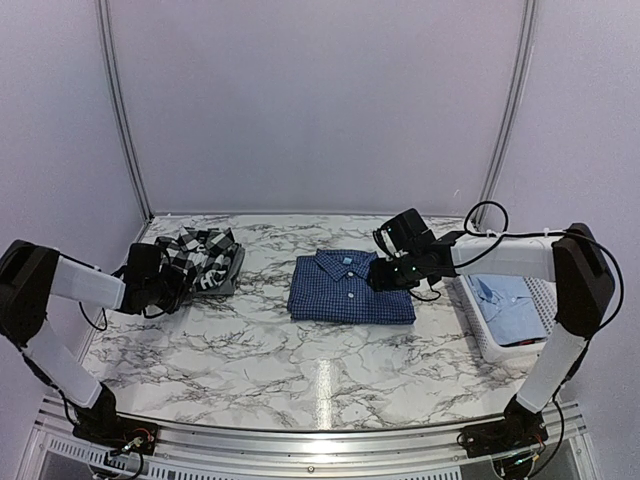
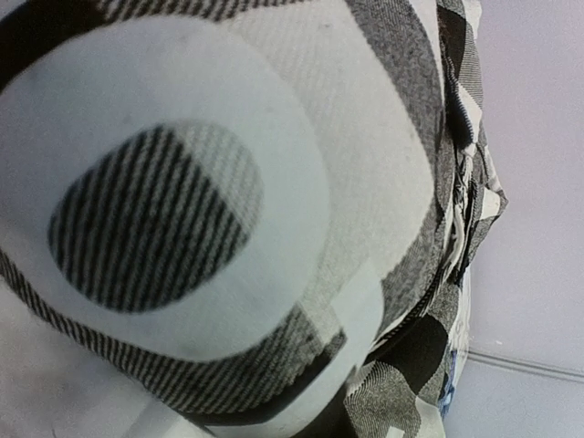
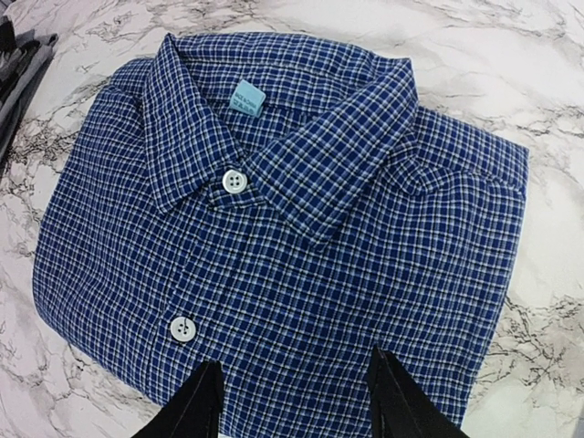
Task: Fold and stack the long sleeve shirts
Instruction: Move the square-folded shirt to the center of the board.
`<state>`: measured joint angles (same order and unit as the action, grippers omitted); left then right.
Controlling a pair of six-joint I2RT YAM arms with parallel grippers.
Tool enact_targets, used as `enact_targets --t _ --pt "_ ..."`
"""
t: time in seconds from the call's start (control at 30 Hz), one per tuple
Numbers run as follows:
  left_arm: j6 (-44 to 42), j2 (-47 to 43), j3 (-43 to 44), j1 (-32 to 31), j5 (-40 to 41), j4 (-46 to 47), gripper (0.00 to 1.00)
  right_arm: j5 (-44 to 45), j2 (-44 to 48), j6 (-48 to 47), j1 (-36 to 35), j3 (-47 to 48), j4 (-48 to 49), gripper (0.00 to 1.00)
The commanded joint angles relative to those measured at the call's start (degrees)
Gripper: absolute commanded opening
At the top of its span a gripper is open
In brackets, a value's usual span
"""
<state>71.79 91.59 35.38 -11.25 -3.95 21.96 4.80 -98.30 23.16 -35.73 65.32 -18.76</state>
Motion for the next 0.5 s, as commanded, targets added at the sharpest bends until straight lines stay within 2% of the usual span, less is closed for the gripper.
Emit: enact_targets --t 0.0,0.2,0.3,0.47 --pt "2.43 -9.04 -7.46 -5.24 1.77 -1.29 0.00 -0.94 -0.58 -1.09 0.31 0.97 2.08 0.50" --pt "5.68 -20.26 -13.88 -13.00 8.42 -8.25 0.00 -1.68 -0.84 -1.34 0.43 0.19 2.91 0.50" --pt "6.65 -24.52 -14.00 -15.73 11.77 -14.96 0.00 -1.90 -0.93 -1.45 0.42 -0.22 3.19 0.50" --pt "7.90 -27.42 -13.56 -20.33 13.51 -18.26 0.00 -2.35 -1.25 -1.19 0.62 -0.96 3.75 0.50"
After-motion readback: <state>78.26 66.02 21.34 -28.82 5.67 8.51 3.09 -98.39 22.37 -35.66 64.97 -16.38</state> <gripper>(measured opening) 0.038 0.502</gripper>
